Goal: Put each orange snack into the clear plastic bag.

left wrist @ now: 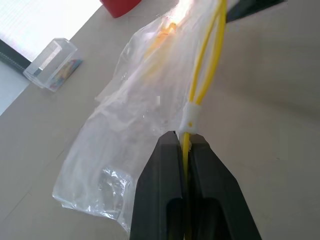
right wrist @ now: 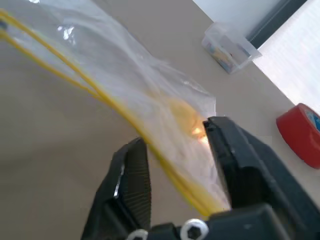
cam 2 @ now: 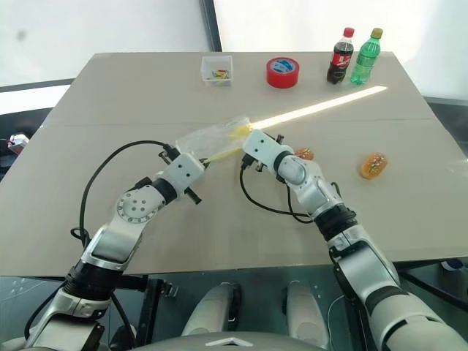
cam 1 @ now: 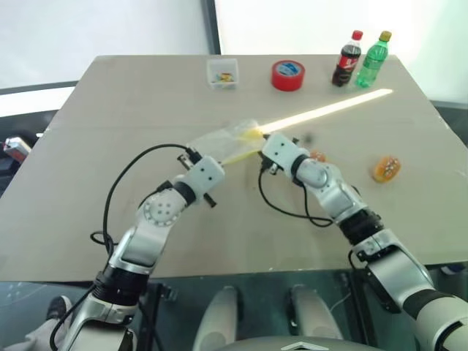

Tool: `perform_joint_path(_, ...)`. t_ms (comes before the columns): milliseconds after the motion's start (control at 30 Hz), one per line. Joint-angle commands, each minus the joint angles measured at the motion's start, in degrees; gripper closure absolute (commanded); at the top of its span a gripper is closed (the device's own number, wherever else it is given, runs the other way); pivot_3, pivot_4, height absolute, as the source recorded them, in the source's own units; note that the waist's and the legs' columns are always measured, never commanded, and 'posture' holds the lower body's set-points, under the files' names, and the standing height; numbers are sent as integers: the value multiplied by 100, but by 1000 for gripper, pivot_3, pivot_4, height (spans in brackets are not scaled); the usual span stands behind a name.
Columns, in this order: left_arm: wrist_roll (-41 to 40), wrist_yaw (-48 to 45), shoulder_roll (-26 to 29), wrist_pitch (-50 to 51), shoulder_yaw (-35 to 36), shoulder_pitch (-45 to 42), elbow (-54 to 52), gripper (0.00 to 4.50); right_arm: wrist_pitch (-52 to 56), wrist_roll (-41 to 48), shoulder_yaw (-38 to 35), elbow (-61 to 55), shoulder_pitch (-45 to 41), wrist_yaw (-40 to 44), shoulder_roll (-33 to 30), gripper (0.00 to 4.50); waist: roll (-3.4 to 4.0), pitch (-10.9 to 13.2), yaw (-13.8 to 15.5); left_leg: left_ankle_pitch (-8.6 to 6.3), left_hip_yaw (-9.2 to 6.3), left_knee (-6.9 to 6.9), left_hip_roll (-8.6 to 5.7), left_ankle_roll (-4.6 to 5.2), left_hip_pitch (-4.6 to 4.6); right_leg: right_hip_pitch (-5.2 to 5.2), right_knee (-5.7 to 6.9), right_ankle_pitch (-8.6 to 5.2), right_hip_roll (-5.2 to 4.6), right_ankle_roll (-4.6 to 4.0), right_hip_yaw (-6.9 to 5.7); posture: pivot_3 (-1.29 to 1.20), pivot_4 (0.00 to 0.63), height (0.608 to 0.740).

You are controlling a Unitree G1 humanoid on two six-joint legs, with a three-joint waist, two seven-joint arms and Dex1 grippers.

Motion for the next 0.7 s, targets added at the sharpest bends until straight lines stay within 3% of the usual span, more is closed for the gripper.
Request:
perform_joint_path(33, 61, -6, -29, 12, 115, 7, -205, 4500, 366, 317, -294, -720, 140, 362, -161, 1186, 0, 0, -10, 0, 1, 0, 1, 0, 0, 0, 1, 0, 1, 0, 1, 0, 150, 740)
perform_joint_path(267, 104, 21, -167, 40, 100, 24, -193, 4500, 2198, 1709, -1070, -2317, 694, 1059, 126, 1186, 0, 0, -5, 0, -1, 4, 3, 1, 0, 2, 4, 0, 1, 1, 0, 0, 150, 740)
perform_joint_path(367, 117, 45, -255, 81, 119, -1, -181, 4500, 2849, 2148, -1226, -2762, 862, 1086, 385, 2077, 0, 0, -3, 0, -3, 5, 8, 1, 1, 1, 7, 0, 6, 0, -2, 0, 150, 740)
perform_joint_path(533, 159, 43, -335, 109, 116, -26, -178, 4500, 3353, 2545, -1102, -3088, 869, 1078, 644, 4419, 0, 0, 5, 0, -2, 15, 6, 1, -1, 3, 8, 0, 4, 1, -3, 0, 150, 740)
perform_joint_path(700, 164, 19, -382, 109, 137, -92, -206, 4500, 3303, 2608, -910, -2816, 694, 980, 836, 4419, 0, 0, 0, 0, -5, 16, 7, 0, -1, 3, 10, 0, 6, 1, -5, 0, 150, 740)
